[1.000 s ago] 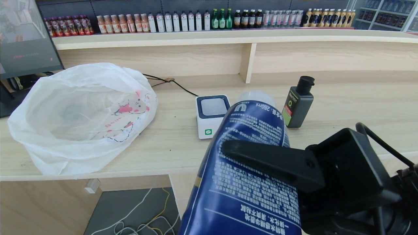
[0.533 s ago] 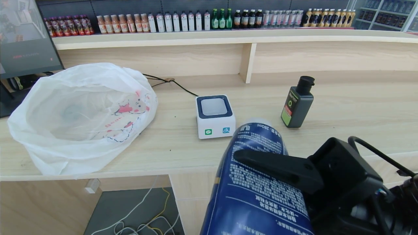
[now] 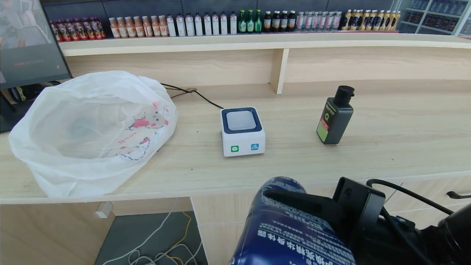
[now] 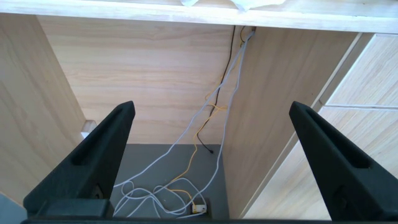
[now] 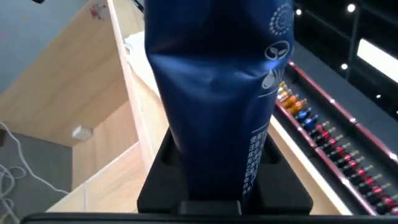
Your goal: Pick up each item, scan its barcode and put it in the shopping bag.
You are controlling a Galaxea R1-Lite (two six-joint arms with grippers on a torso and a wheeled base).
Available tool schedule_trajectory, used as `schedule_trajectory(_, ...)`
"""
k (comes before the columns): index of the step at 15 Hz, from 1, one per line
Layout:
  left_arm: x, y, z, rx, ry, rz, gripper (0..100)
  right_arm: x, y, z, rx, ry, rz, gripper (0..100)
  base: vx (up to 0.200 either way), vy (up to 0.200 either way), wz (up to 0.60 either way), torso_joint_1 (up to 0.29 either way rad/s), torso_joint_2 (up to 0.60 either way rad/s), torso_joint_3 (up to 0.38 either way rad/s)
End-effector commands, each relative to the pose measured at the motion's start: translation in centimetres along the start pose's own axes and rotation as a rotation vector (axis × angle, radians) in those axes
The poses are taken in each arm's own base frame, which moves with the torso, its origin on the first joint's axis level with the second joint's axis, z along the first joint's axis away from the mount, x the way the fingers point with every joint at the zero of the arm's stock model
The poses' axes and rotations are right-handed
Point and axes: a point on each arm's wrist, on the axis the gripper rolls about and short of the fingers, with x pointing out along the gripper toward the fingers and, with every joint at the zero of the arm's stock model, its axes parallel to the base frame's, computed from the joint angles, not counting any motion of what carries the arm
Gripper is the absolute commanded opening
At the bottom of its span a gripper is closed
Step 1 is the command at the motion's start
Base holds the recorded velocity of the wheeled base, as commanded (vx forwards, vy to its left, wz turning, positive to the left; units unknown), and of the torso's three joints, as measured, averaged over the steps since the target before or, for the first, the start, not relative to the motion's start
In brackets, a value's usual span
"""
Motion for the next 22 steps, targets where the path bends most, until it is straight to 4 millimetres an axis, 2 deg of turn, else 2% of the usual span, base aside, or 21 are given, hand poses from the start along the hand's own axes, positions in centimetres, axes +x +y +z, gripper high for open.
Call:
schedule_trajectory(1, 0.0, 0.0, 0.0, 0.000, 0.000, -0.002, 100, 0.2, 0.4, -0.4, 0.026, 0.005, 0.018, 0, 0.000, 0.000, 0.00, 0.000, 0.00, 0.000)
schedule_trajectory(3, 0.0, 0.0, 0.0, 0.000, 0.000, 0.000, 100, 0.3, 0.7, -0.6, 0.181, 0.007, 0.032, 0, 0.000, 0.000, 0.00, 0.000, 0.00, 0.000)
schedule_trajectory(5, 0.0, 0.0, 0.0, 0.000, 0.000, 0.000, 100, 0.9, 0.3, -0.4, 0.356, -0.082, 0.091, 0, 0.000, 0.000, 0.00, 0.000, 0.00, 0.000)
schedule_trajectory(8, 0.0, 0.0, 0.0, 0.000, 0.000, 0.000, 100, 1.6, -0.6, -0.9, 0.439, -0.111, 0.093, 0, 0.000, 0.000, 0.00, 0.000, 0.00, 0.000)
schedule_trajectory(10, 0.0, 0.0, 0.0, 0.000, 0.000, 0.000, 100, 1.6, 0.1, -1.2, 0.500, -0.175, 0.220, 0, 0.000, 0.000, 0.00, 0.000, 0.00, 0.000)
schedule_trajectory(11, 0.0, 0.0, 0.0, 0.000, 0.000, 0.000, 100, 1.5, 0.0, -1.4, 0.529, -0.169, 0.222, 0, 0.000, 0.000, 0.00, 0.000, 0.00, 0.000)
schedule_trajectory(13, 0.0, 0.0, 0.0, 0.000, 0.000, 0.000, 100, 2.2, -1.7, -2.5, 0.574, -0.122, 0.112, 0, 0.000, 0.000, 0.00, 0.000, 0.00, 0.000)
schedule_trajectory(15, 0.0, 0.0, 0.0, 0.000, 0.000, 0.000, 100, 2.7, -2.6, -2.5, 0.671, -0.087, 0.009, 0, 0.000, 0.000, 0.00, 0.000, 0.00, 0.000)
schedule_trajectory(16, 0.0, 0.0, 0.0, 0.000, 0.000, 0.000, 100, 2.4, -3.1, -2.7, 0.719, -0.078, -0.012, 0, 0.000, 0.000, 0.00, 0.000, 0.00, 0.000)
schedule_trajectory(18, 0.0, 0.0, 0.0, 0.000, 0.000, 0.000, 100, 1.0, -4.5, -4.4, 0.785, -0.018, -0.093, 0, 0.000, 0.000, 0.00, 0.000, 0.00, 0.000)
schedule_trajectory(20, 0.0, 0.0, 0.0, 0.000, 0.000, 0.000, 100, -0.5, -6.0, -6.1, 0.855, 0.064, -0.255, 0, 0.000, 0.000, 0.00, 0.000, 0.00, 0.000)
schedule_trajectory(22, 0.0, 0.0, 0.0, 0.000, 0.000, 0.000, 100, -1.3, -6.9, -7.0, 0.898, 0.130, -0.451, 0, 0.000, 0.000, 0.00, 0.000, 0.00, 0.000)
